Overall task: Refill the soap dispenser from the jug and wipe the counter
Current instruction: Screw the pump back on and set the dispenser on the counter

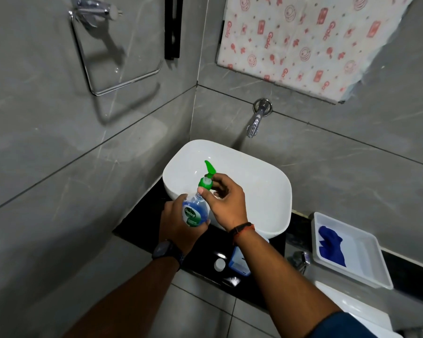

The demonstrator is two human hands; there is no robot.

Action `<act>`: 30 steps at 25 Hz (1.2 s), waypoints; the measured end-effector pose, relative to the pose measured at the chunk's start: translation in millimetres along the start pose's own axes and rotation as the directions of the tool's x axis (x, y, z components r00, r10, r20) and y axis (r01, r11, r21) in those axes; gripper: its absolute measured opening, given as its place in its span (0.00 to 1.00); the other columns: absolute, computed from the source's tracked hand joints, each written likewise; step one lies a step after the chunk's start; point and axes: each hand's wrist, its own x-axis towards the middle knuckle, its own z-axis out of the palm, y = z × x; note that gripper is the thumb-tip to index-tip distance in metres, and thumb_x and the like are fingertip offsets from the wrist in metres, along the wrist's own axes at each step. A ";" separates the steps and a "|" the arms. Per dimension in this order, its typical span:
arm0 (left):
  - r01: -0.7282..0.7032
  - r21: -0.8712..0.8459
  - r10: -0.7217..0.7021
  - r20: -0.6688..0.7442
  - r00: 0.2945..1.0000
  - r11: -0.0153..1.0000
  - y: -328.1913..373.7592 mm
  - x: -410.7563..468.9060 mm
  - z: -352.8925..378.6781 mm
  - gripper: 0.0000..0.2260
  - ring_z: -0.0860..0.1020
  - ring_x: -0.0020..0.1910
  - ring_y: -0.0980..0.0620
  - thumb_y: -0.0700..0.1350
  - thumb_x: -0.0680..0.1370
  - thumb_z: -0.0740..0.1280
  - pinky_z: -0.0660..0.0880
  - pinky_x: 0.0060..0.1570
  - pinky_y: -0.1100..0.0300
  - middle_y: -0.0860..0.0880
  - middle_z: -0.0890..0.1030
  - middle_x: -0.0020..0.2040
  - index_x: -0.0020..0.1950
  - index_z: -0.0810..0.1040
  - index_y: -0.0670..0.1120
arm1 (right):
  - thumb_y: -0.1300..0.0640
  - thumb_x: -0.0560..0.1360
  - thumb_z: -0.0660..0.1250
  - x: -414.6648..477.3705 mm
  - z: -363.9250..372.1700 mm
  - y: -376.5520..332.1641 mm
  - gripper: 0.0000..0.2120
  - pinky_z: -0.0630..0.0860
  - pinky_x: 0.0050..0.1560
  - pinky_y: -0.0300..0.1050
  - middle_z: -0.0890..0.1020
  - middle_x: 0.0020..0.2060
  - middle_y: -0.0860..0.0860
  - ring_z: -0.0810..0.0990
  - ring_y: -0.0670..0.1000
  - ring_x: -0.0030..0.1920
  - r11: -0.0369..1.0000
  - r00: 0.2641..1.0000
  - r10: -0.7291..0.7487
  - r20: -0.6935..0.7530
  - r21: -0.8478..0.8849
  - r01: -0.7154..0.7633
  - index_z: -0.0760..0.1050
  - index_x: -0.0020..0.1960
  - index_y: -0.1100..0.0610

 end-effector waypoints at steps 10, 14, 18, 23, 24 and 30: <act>-0.055 -0.026 0.050 -0.181 0.982 0.998 7.5 5.8 11.5 0.32 0.77 0.41 0.53 0.61 0.56 0.71 0.77 0.37 0.59 0.55 0.72 0.45 0.60 0.71 0.57 | 0.56 0.65 0.79 0.1 -11.1 -10.6 0.14 0.76 0.50 0.43 0.82 0.43 0.42 0.79 0.40 0.46 0.995 0.999 0.018 0.031 -0.102 -0.014 0.78 0.47 0.49; -0.023 -0.015 0.020 -0.199 0.980 1.000 -0.4 12.2 22.1 0.33 0.74 0.40 0.59 0.63 0.56 0.70 0.70 0.35 0.70 0.62 0.67 0.45 0.60 0.69 0.61 | 0.56 0.69 0.75 0.9 -13.4 -14.8 0.12 0.77 0.53 0.47 0.84 0.48 0.49 0.80 0.48 0.50 0.994 0.999 0.012 0.031 -0.107 -0.009 0.81 0.52 0.55; 0.006 -0.045 -0.017 -0.236 0.972 0.999 0.3 15.1 32.1 0.29 0.71 0.40 0.62 0.65 0.58 0.66 0.61 0.34 0.77 0.64 0.66 0.44 0.58 0.69 0.64 | 0.48 0.65 0.78 0.5 -13.8 -20.4 0.14 0.78 0.48 0.44 0.82 0.41 0.46 0.80 0.46 0.45 0.991 0.998 0.038 -0.053 -0.124 -0.045 0.79 0.45 0.52; -0.066 -0.076 0.041 -0.293 0.955 0.995 -4.5 14.8 38.0 0.22 0.71 0.41 0.65 0.66 0.65 0.63 0.65 0.39 0.77 0.67 0.68 0.49 0.58 0.70 0.64 | 0.53 0.66 0.77 -3.3 -9.9 -17.0 0.14 0.78 0.52 0.50 0.83 0.45 0.48 0.80 0.47 0.47 0.988 1.000 0.017 -0.013 -0.154 -0.019 0.80 0.49 0.54; -0.069 -0.084 0.039 -0.317 0.948 0.994 -3.4 14.4 38.8 0.19 0.71 0.41 0.65 0.67 0.67 0.62 0.67 0.37 0.75 0.67 0.68 0.49 0.56 0.70 0.64 | 0.52 0.64 0.79 -3.5 -9.3 -17.6 0.14 0.79 0.51 0.47 0.83 0.44 0.47 0.80 0.46 0.45 0.990 0.999 0.022 -0.047 -0.139 -0.028 0.80 0.47 0.52; -0.089 -0.095 0.052 -0.340 0.939 0.991 -4.8 11.4 38.7 0.24 0.71 0.43 0.64 0.66 0.65 0.63 0.64 0.40 0.80 0.66 0.66 0.47 0.59 0.70 0.63 | 0.64 0.67 0.75 -10.1 -7.9 -19.1 0.21 0.78 0.55 0.56 0.83 0.47 0.48 0.81 0.48 0.50 0.999 0.999 -0.001 -0.038 0.045 0.003 0.74 0.56 0.49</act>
